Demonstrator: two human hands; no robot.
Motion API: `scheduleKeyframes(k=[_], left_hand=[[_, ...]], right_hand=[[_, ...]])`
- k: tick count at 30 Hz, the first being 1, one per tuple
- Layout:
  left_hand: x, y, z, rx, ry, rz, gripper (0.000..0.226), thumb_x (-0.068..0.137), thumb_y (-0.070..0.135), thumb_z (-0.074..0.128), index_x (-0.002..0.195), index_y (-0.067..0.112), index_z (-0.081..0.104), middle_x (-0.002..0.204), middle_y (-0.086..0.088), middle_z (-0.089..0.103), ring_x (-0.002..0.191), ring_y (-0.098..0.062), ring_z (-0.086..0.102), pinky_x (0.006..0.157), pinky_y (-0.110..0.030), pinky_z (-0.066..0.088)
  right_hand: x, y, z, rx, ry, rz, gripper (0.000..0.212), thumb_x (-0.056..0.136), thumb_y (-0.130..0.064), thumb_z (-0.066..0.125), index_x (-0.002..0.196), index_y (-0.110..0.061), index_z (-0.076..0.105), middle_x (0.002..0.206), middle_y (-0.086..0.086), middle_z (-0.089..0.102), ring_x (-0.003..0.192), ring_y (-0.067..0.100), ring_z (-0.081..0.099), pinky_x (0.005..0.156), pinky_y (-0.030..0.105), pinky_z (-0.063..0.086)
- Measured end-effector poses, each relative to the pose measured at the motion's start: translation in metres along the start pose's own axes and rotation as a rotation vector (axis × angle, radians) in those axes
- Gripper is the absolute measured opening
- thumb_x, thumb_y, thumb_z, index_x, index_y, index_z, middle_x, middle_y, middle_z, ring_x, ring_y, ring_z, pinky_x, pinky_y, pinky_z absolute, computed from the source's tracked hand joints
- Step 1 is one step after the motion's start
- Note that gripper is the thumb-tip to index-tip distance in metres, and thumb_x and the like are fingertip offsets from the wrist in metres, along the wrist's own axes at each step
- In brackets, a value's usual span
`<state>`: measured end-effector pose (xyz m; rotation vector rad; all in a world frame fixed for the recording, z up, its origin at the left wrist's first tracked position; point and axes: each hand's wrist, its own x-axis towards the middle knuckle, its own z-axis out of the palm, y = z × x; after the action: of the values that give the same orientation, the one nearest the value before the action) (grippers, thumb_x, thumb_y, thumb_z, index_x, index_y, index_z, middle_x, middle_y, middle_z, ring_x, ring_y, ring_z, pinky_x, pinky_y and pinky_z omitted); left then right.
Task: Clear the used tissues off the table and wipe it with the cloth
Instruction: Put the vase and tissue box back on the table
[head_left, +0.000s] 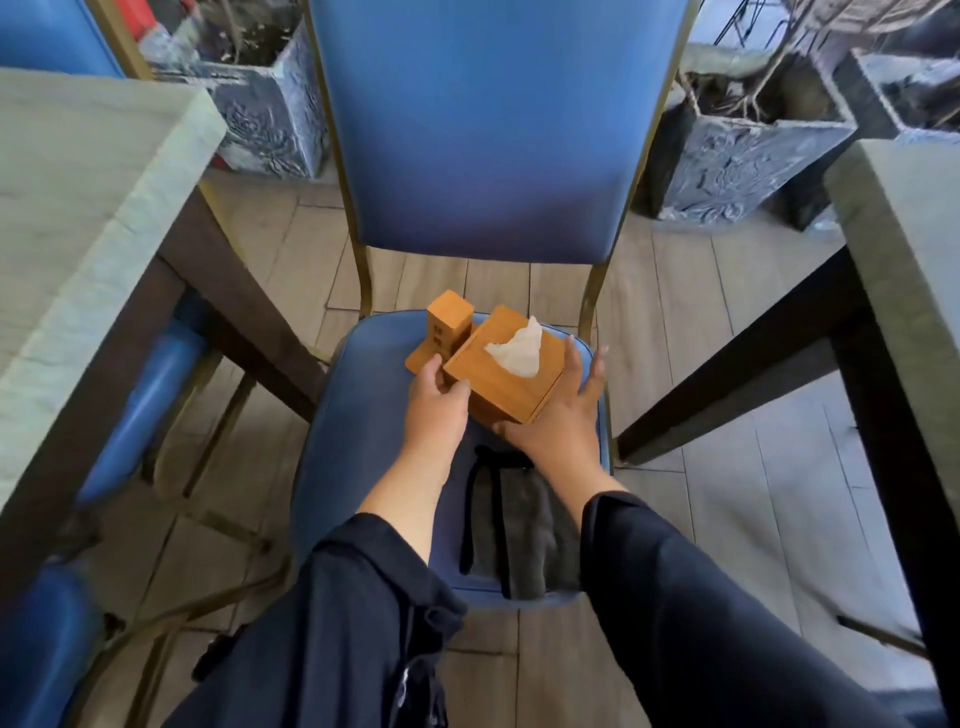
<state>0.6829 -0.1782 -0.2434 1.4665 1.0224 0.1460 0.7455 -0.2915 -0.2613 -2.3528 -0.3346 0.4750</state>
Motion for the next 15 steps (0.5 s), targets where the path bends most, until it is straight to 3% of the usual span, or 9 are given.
scheduleKeyframes(k=[2,4,7,15], left_hand=[[0.004,0.0,0.0,0.015,-0.038,-0.02,0.05,0.094,0.028,0.05,0.143,0.032,0.036,0.136,0.007,0.049,0.125,-0.015,0.046,0.096,-0.031,0.039],[0.005,-0.001,0.001,-0.01,-0.043,-0.045,0.05,0.095,0.028,0.049,0.143,0.032,0.036,0.135,0.006,0.049,0.125,-0.016,0.046,0.093,-0.029,0.038],[0.003,0.002,0.001,-0.021,-0.022,-0.056,0.049,0.096,0.026,0.049,0.143,0.029,0.035,0.136,0.004,0.046,0.118,-0.012,0.044,0.092,-0.029,0.036],[-0.045,0.029,-0.037,-0.01,0.047,0.051,0.043,0.093,0.02,0.053,0.135,0.028,0.046,0.128,0.005,0.053,0.116,-0.011,0.049,0.093,-0.028,0.04]], right_hand=[[0.012,0.0,-0.008,-0.085,-0.087,-0.002,0.126,0.063,-0.031,0.086,0.147,-0.029,-0.008,0.154,0.001,-0.026,0.141,0.033,0.018,0.105,0.045,0.036],[0.017,0.0,-0.013,-0.086,-0.132,-0.038,0.12,0.063,-0.029,0.085,0.147,-0.024,0.0,0.156,0.001,-0.013,0.138,0.03,0.025,0.101,0.041,0.039],[0.015,-0.001,-0.014,-0.029,-0.098,-0.061,0.109,0.063,-0.025,0.085,0.144,-0.021,0.012,0.153,0.002,0.002,0.132,0.026,0.031,0.096,0.036,0.04],[-0.042,-0.044,-0.035,0.134,-0.008,-0.089,0.108,0.06,-0.024,0.086,0.143,-0.021,0.018,0.15,-0.004,0.008,0.126,0.012,0.026,0.093,0.03,0.037]])
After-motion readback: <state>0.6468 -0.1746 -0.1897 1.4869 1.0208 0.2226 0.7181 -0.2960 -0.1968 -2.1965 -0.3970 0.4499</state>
